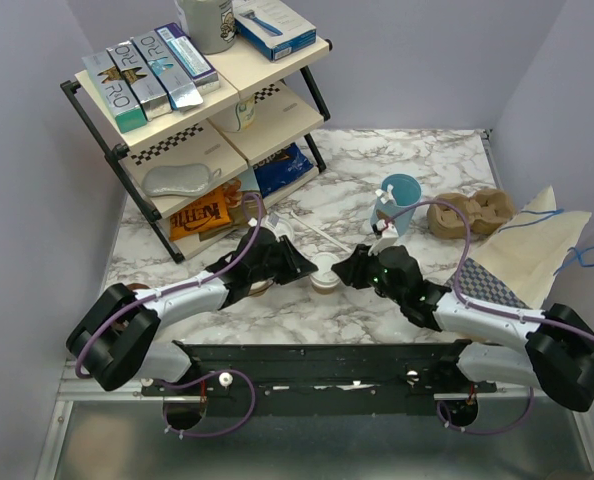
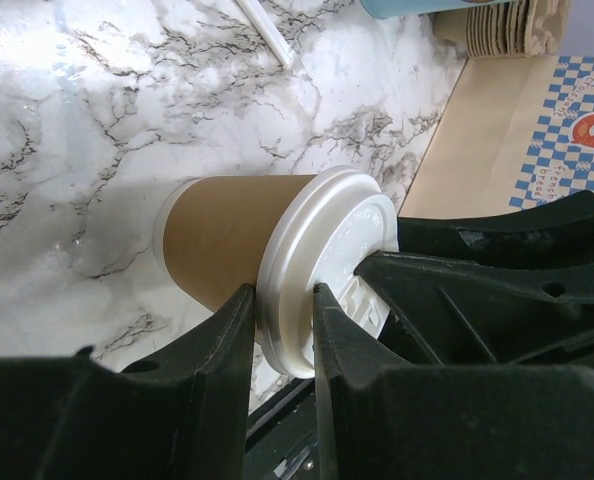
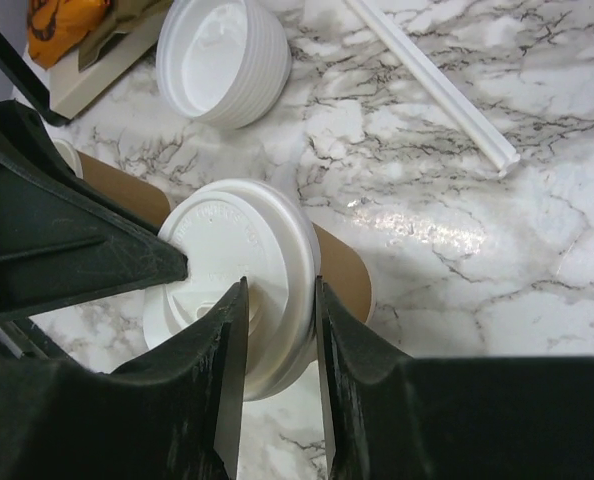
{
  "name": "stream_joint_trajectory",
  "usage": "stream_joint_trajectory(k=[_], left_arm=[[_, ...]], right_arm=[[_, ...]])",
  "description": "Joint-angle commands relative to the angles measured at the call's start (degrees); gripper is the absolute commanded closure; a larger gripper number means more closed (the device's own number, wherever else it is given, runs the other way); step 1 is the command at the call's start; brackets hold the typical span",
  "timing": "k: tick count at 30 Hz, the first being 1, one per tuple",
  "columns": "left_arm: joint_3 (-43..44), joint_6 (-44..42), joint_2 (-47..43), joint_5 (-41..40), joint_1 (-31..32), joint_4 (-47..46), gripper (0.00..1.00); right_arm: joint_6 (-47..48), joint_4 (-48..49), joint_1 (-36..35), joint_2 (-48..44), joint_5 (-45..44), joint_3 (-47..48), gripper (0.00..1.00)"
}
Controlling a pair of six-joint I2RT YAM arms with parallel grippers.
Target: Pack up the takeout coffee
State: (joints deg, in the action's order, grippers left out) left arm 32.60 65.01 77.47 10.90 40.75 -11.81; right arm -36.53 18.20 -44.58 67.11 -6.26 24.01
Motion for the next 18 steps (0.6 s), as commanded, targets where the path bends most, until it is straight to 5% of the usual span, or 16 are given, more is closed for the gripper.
stream_joint_trajectory(k=[1,8,15,18], left_arm=[[-4.1,-2.6,4.1,-2.8,1.0,12.6,0.82],[-4.3,-2.9,4.7,-2.4,1.1,12.1,0.80],[-1.0,-5.1,4.8,0.1,1.1,12.2,0.60],[0.7,-5.5,5.1,1.1,1.1,12.1,0.55]], right_arm=[[8.9,4.6,-0.2,4.5,-6.0,-6.0,0.78],[10.8,7.6,-0.2,6.5,-4.3,-5.9,0.78],[3.2,-13.0,-0.2,3.6,-3.3,3.6,0.83],[-0.1,-22.8,-0.2,4.8,-4.5,7.7,0.76]])
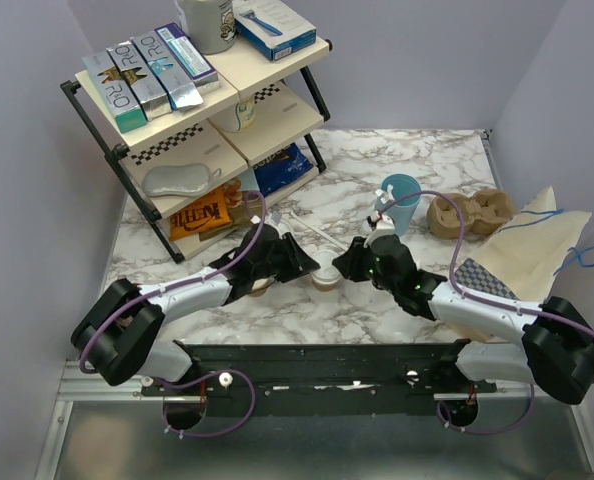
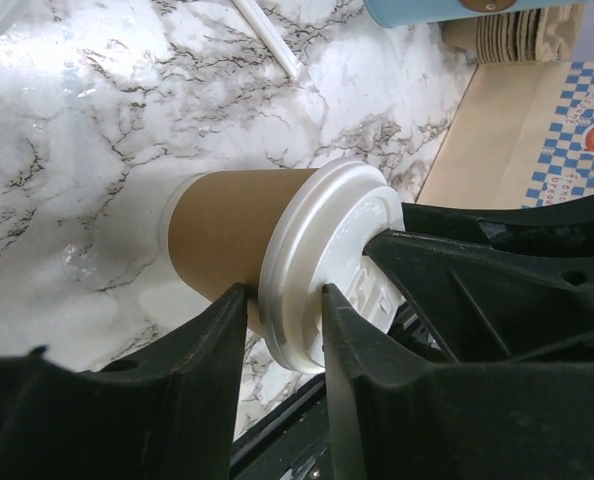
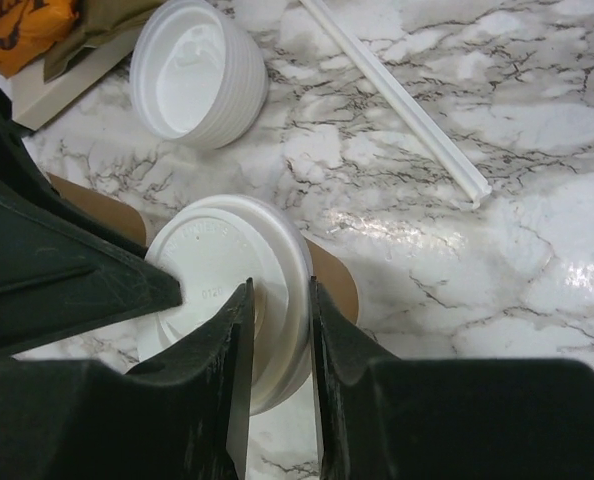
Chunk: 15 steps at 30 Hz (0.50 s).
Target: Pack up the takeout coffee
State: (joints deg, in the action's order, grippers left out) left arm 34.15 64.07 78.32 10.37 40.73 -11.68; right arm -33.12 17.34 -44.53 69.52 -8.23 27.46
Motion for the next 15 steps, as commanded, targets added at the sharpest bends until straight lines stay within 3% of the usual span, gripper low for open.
stream_joint_trajectory(k=[1,11,15], left_arm=[[-0.6,-4.6,4.1,1.9,1.1,11.9,0.53],[2.1,-5.7,0.3,1.1,1.1,13.4,0.21],[2.9,-6.1,-0.9,1.1,1.1,14.1,0.20]], right_arm=[[-3.8,-23.0,-0.3,2.6,-2.6,5.7,0.73],[-5.3,-26.0,-0.3,2.1,-0.6,11.7,0.54],[-5.4,-28.0,-0.3,1.9,-1.3,14.2,0.47]])
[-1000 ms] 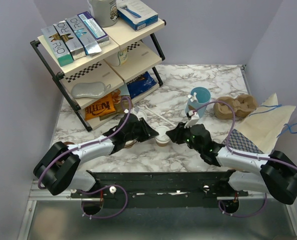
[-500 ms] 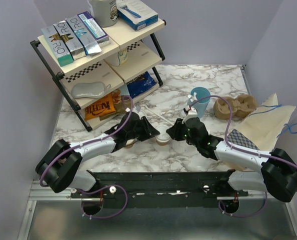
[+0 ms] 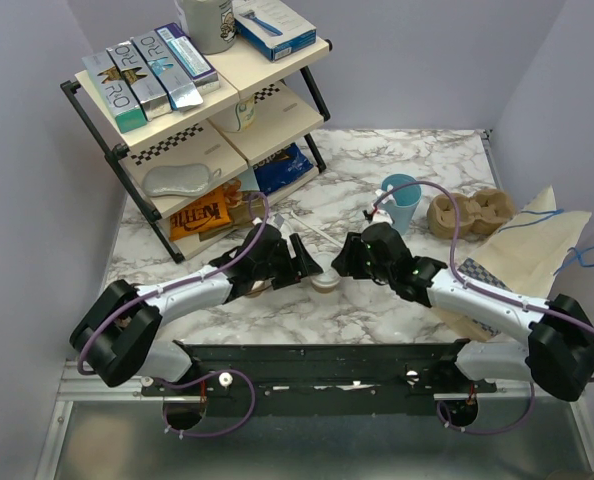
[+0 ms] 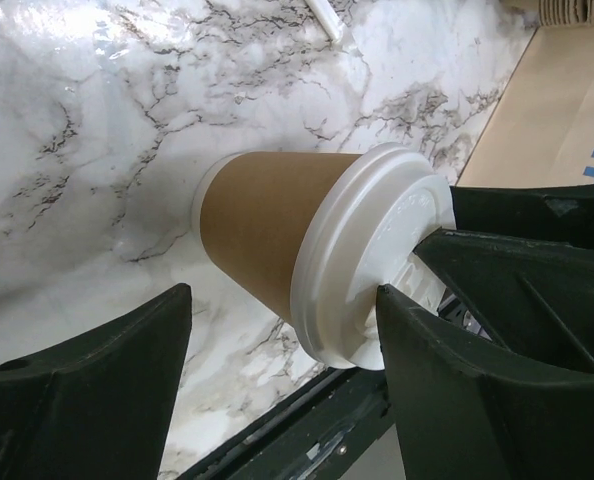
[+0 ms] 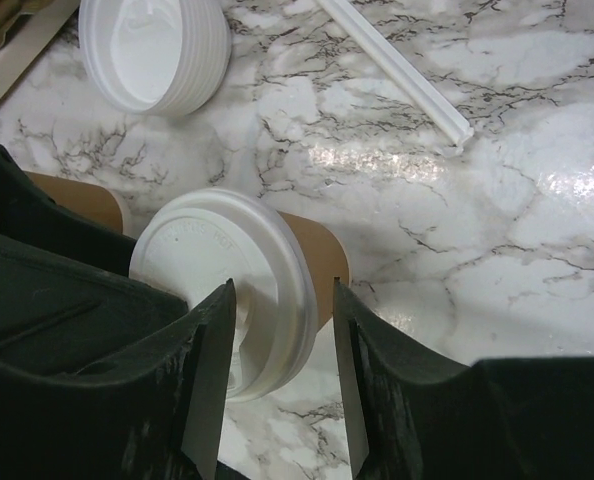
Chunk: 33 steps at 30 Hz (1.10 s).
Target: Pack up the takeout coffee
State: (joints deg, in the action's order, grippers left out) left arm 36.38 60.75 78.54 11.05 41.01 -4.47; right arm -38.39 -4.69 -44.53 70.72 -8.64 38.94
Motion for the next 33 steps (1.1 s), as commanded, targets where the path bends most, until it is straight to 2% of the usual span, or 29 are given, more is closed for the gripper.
stream_joint_trajectory(k=[1,9,18,30,32,33], left_arm=[[0.7,-2.9,-1.4,0.4,0.8,6.8,0.18],[1.5,-3.7,-3.5,0.4,0.9,7.3,0.01],[3.8,-5.3,-5.2,-0.6,0.8,9.4,0.01],[4.4,-4.5,-6.0,-4.3,0.5,10.9,0.01],[4.1,-4.2,-5.4,-3.9,-0.1,9.9,0.02],[3.7,-3.8,-5.2,-3.3,-0.2,9.1,0.06]], right_arm=[[0.4,-5.9,-0.3,0.6,-0.3,3.2,0.45],[0.4,-7.7,-0.3,-0.1,1.8,6.1,0.39],[-0.5,-10.7,-0.3,1.4,2.4,6.4,0.36],[-4.3,-7.9,-0.3,2.5,7.3,7.1,0.36],[-5.5,-7.7,-0.3,2.8,7.2,6.8,0.36],[-5.7,-7.5,-0.3,3.0,7.2,6.4,0.36]])
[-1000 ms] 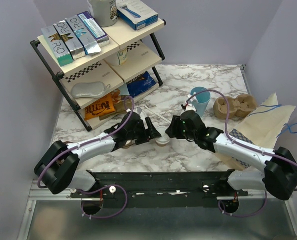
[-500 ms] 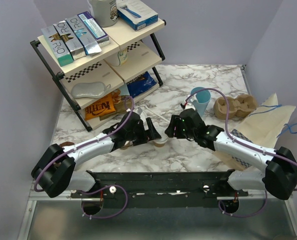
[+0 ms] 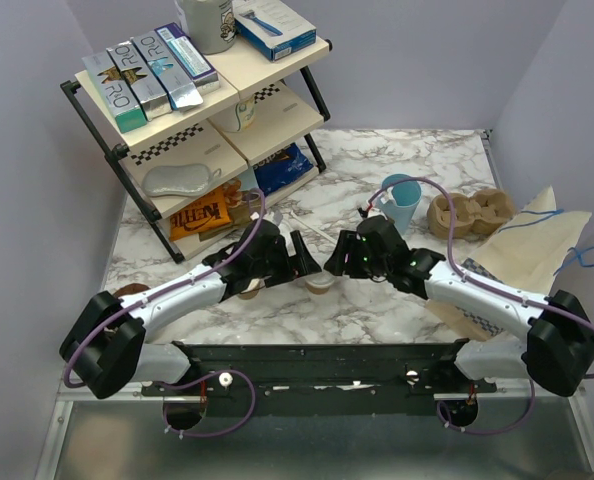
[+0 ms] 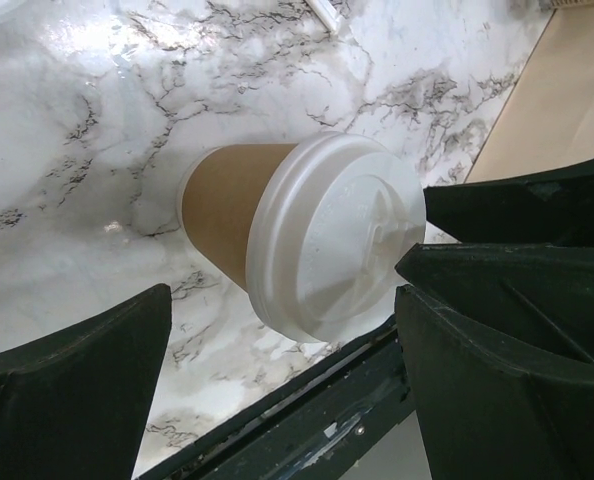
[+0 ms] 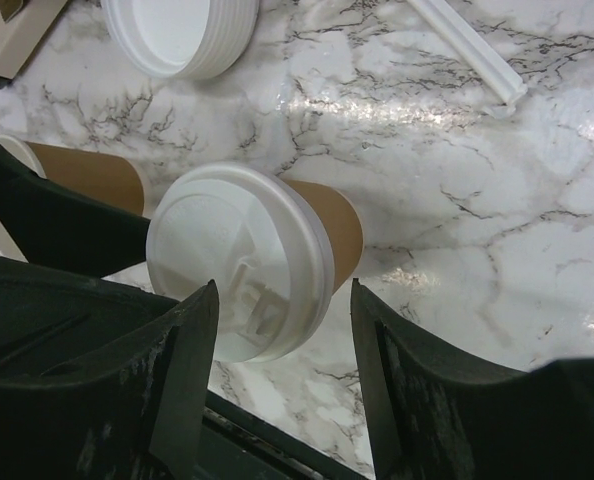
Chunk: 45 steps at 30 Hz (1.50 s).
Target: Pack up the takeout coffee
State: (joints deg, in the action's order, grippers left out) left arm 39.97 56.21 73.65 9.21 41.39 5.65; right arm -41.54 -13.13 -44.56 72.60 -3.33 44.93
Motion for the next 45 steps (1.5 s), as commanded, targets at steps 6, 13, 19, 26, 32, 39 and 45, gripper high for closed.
stream_joint_trajectory(k=[6,13,19,26,32,39,45], left_arm=[[-3.0,3.6,1.8,0.7,-2.5,-7.1,0.17],[-5.1,5.8,4.2,2.7,-3.9,-11.5,0.43],[-7.4,7.5,4.9,4.1,-4.4,-14.4,0.68],[-8.9,9.2,7.8,6.2,-4.4,-16.5,0.91],[-9.9,9.4,9.1,4.9,-4.4,-13.9,0.93],[-11.1,11.9,10.3,6.0,-4.2,-15.3,0.89],[-6.8,8.6,5.9,4.9,-3.9,-12.2,0.42]], right_arm=[[-5.8,3.4,-0.3,2.3,4.7,-2.1,0.36],[-8.2,4.6,-0.3,2.2,3.6,-5.5,0.42],[-9.3,7.8,-0.3,2.3,1.8,-9.2,0.59],[-10.5,9.9,-0.2,3.1,0.6,-10.9,0.67],[-11.1,10.7,-0.3,2.4,-2.4,-13.4,0.73],[-10.6,12.2,-0.2,2.9,-1.9,-13.8,0.78],[-9.0,10.8,-0.2,1.4,-1.8,-10.5,0.79]])
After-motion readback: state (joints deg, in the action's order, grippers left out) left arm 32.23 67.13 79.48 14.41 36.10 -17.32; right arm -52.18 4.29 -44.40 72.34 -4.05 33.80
